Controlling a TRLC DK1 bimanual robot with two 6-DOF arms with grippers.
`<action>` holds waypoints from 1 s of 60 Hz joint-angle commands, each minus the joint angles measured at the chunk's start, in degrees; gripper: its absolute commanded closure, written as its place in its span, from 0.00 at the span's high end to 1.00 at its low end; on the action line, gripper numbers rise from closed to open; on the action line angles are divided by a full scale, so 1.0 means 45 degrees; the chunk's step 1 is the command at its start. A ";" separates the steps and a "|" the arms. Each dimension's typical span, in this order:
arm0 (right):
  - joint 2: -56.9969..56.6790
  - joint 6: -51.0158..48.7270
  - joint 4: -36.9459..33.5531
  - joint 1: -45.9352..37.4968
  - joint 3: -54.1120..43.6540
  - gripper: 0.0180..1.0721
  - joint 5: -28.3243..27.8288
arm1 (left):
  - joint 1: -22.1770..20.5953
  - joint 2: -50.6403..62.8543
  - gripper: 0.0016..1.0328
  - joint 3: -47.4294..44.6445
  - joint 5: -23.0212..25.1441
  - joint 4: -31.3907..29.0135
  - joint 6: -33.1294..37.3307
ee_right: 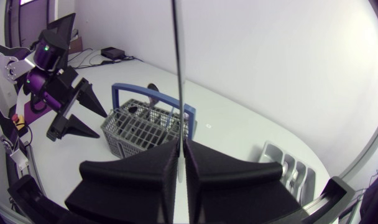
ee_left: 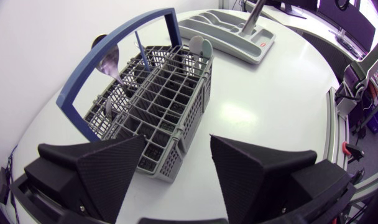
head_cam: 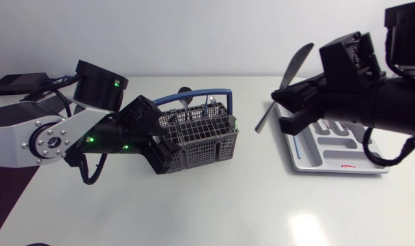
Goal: Unload the cutlery basket into the drawer organizer.
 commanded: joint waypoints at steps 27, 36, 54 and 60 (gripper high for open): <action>0.0428 -0.2518 -0.1845 -0.7994 0.0228 0.07 -0.3915 | -0.0457 -0.1315 0.85 -0.0079 -0.0121 -0.0363 0.0089; 0.2108 -0.3046 -0.1845 -0.9654 0.1146 0.07 -0.4422 | -0.0535 -0.1491 0.85 -0.0099 -0.0121 -0.0441 0.0089; 0.5682 -0.3749 -0.2783 -1.0943 0.4075 0.07 -0.3680 | -0.0574 -0.1608 0.85 -0.0236 -0.0121 -0.0461 0.0167; 0.6932 -0.4081 -0.3271 -1.1021 0.5208 0.07 -0.3094 | -0.0652 -0.1647 0.85 -0.0236 -0.0121 -0.0461 0.0167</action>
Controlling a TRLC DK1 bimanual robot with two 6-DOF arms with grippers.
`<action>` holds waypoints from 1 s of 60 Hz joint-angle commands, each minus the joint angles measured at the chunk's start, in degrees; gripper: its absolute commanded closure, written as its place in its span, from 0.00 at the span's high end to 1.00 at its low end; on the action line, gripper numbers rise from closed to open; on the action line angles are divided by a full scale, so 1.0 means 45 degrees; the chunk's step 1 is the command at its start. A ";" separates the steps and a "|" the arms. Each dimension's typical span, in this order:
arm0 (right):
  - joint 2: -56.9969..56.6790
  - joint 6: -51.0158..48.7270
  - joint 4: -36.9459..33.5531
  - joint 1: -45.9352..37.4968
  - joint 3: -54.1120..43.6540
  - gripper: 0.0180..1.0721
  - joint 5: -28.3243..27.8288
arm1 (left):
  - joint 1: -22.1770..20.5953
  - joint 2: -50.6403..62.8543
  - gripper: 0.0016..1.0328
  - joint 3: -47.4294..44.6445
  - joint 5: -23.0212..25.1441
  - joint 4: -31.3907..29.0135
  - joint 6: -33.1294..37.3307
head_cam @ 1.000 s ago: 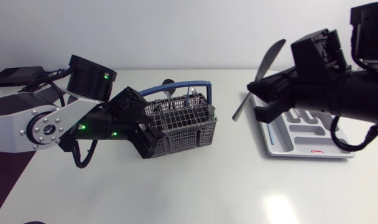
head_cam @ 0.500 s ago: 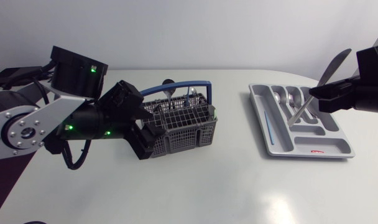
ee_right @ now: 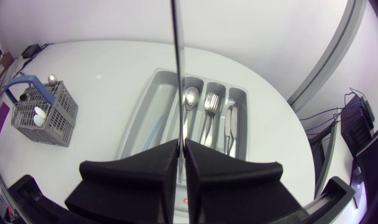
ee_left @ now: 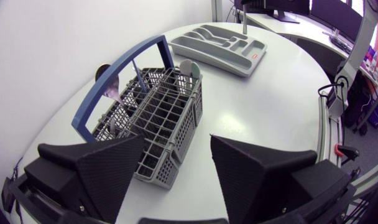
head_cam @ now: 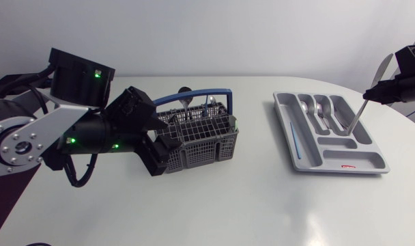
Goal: Unload the cutlery basket into the drawer organizer.
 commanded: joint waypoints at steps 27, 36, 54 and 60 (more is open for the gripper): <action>0.4450 -0.1454 -0.2696 -0.0571 0.4899 0.07 0.1629 | -0.0674 -0.0678 0.85 -0.0451 -0.0331 -0.0302 0.0206; 0.5680 -0.1649 -0.3770 -0.0591 0.6481 0.07 0.1961 | -0.0772 -0.0815 0.85 -0.0685 -0.0351 -0.0302 0.0226; 0.8630 -0.1727 -0.5684 -0.0591 1.0329 0.07 0.2117 | -0.1006 -0.1264 0.85 -0.1193 -0.0409 -0.0243 0.0401; 0.9723 -0.1708 -0.6212 -0.0591 1.1345 0.07 0.2157 | -0.1104 -0.1557 0.85 -0.1310 -0.0409 -0.0262 0.0421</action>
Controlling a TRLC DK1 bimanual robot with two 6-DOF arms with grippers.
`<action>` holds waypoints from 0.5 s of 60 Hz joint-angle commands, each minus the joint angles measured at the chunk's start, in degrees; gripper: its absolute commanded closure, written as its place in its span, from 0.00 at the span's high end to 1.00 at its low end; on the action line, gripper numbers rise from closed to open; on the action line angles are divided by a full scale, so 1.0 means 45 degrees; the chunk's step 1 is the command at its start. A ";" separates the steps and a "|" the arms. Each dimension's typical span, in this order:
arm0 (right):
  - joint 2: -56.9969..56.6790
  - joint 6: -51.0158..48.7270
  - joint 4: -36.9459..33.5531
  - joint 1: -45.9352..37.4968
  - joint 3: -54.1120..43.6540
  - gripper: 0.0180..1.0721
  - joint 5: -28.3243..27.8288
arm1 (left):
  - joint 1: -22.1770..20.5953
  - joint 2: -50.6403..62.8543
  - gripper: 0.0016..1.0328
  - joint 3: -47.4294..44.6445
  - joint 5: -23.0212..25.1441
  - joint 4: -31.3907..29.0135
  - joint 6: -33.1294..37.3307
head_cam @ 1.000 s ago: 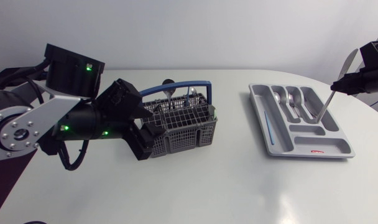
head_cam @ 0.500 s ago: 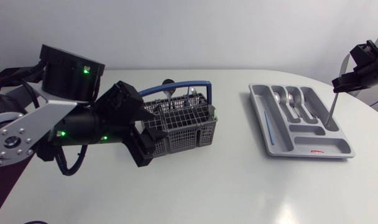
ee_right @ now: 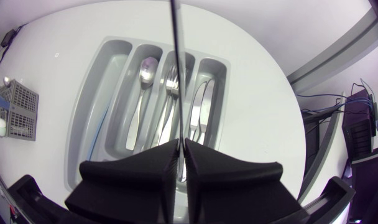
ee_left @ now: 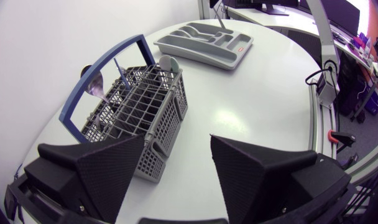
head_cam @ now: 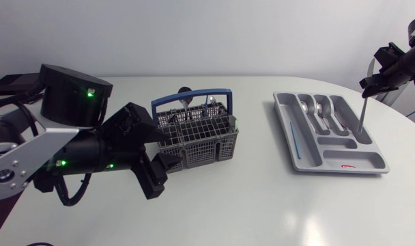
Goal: Unload the cutlery basket into the drawer organizer.
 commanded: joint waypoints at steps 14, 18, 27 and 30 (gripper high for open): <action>0.2162 -0.0119 -0.0852 0.0134 0.1406 0.07 0.0683 | -0.0186 -0.0480 0.86 -0.0612 -0.0074 0.0122 0.0334; 0.2475 -0.0060 -0.0871 0.0154 0.1581 0.07 0.0761 | -0.0206 -0.0480 0.86 -0.0690 -0.0074 0.0181 0.0334; 0.3139 0.0174 -0.0774 0.0173 0.2089 0.07 0.0683 | -0.0206 -0.0499 0.86 -0.0749 -0.0074 0.0200 0.0334; 0.3354 0.0311 -0.0656 0.0134 0.2324 0.07 0.0625 | -0.0206 -0.0499 0.86 -0.0729 -0.0074 0.0200 0.0314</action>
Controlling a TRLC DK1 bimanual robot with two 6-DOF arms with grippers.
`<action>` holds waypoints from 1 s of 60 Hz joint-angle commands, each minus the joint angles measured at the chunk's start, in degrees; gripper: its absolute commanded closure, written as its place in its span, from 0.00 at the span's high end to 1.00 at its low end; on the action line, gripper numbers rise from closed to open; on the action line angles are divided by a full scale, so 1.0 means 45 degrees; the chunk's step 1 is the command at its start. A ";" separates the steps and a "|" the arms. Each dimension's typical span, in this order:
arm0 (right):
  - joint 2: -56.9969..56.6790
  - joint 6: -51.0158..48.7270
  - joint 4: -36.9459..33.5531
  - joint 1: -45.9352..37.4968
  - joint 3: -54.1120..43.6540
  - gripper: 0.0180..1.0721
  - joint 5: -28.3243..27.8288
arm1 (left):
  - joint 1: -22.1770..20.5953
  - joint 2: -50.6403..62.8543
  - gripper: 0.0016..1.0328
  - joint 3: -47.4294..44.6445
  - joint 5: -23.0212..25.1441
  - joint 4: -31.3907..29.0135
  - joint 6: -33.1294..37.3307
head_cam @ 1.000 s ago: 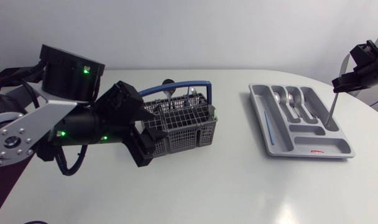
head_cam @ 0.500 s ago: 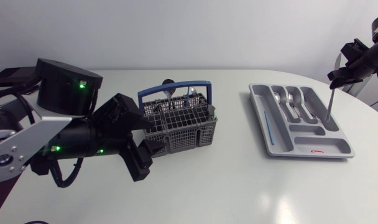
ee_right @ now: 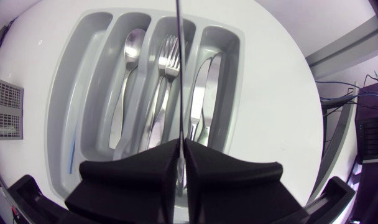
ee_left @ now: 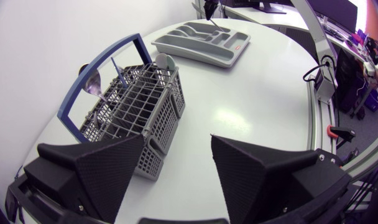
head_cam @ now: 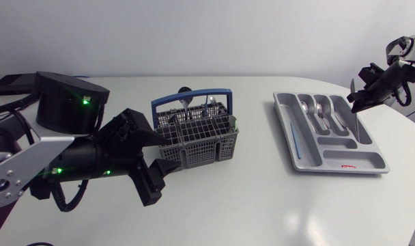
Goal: Unload the cutlery basket into the drawer organizer.
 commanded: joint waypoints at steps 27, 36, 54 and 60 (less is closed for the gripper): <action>0.5116 0.1435 -0.1144 -0.0349 0.6547 0.07 -0.0412 | -0.0304 -0.0208 0.86 -0.0155 -0.0133 -0.0005 0.0110; 0.9433 0.1708 -0.4308 -0.0310 1.5102 0.11 -0.0060 | -0.0480 -0.0228 0.86 0.0001 -0.0328 -0.0122 0.0051; 0.9335 0.2177 -0.6730 -0.0153 1.7582 0.81 0.0350 | -0.0695 -0.0364 0.86 0.0196 -0.0484 -0.0454 -0.0066; 0.7987 0.2235 -0.6690 -0.0212 1.5414 0.81 0.0330 | -0.0695 -0.0384 0.86 0.0235 -0.0484 -0.0532 -0.0066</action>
